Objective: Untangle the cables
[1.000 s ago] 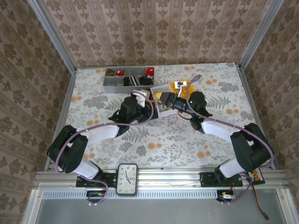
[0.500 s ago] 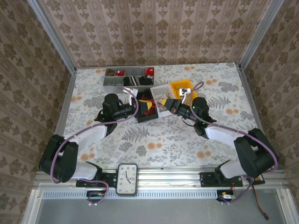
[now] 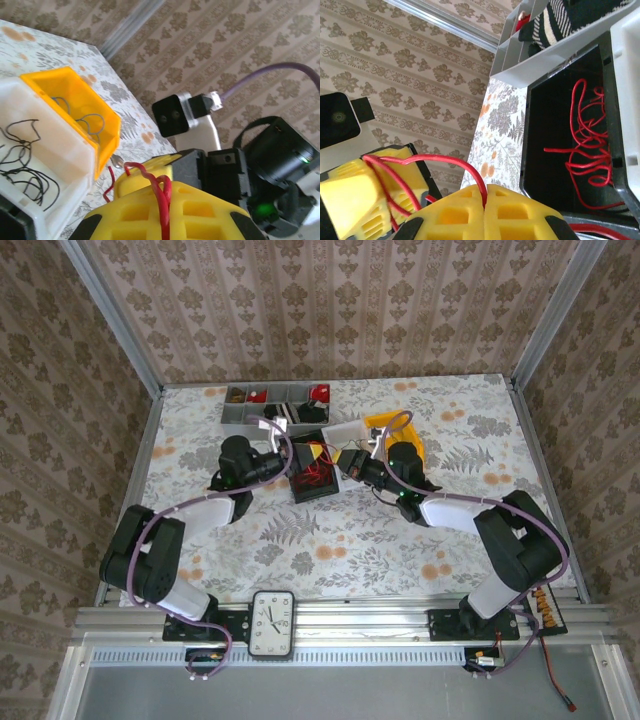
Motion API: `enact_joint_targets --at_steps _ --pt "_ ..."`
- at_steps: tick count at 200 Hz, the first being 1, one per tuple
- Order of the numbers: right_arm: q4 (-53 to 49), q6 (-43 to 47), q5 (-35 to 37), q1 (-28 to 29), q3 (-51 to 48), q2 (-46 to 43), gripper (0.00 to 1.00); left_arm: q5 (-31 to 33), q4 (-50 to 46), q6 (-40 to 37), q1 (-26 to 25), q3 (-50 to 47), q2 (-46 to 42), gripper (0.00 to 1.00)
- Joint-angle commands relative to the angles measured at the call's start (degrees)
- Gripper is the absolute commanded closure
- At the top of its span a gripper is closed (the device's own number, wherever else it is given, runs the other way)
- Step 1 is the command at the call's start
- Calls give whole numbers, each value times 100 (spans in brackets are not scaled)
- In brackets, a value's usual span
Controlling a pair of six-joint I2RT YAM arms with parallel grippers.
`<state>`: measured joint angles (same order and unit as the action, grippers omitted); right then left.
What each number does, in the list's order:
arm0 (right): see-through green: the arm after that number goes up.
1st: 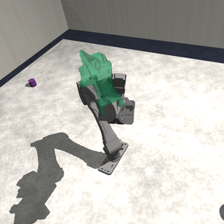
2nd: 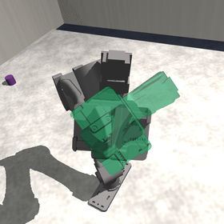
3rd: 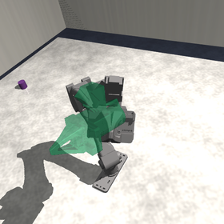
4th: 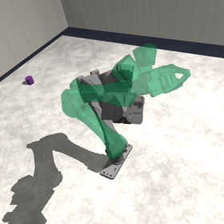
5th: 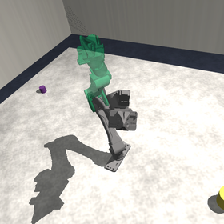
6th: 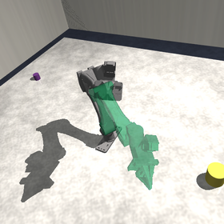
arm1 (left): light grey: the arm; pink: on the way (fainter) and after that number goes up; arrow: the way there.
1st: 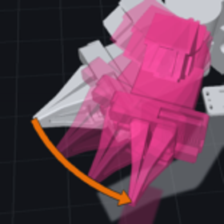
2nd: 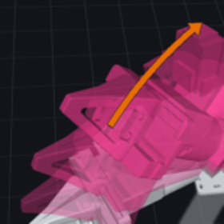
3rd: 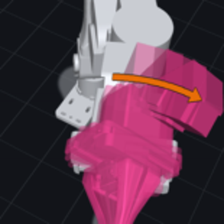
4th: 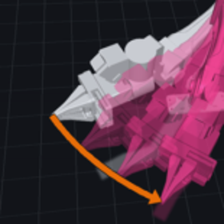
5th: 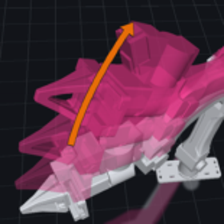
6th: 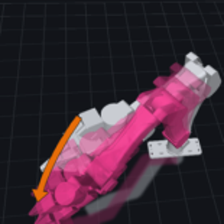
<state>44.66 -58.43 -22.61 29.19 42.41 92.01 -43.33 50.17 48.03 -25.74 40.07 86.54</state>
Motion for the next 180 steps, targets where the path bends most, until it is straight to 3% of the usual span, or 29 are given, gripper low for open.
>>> enact_joint_targets --at_steps 1,31,55,87,114,125,180 --pt "-896 340 -69 68 87 153 94 1546 -219 -908 7 409 -376 100" --pt "-1145 441 257 35 -35 -118 65 2470 -1219 -1607 -9 466 -449 100" --pt "-1054 421 609 -73 -377 -499 57 2643 -1556 -1629 -10 378 -461 100" --pt "-1541 648 1162 -232 -710 -1140 55 2745 -2157 -1728 -10 369 -551 100" --pt "-1864 850 1303 -365 -891 -1599 55 3238 -2826 -1957 -7 447 -657 100" --pt "-2017 890 1324 -404 -917 -1696 55 3431 -3188 -2104 -224 566 -637 100" --pt "-2292 945 1426 -442 -1033 -1963 56 4147 -4376 -2262 -517 1533 303 100"
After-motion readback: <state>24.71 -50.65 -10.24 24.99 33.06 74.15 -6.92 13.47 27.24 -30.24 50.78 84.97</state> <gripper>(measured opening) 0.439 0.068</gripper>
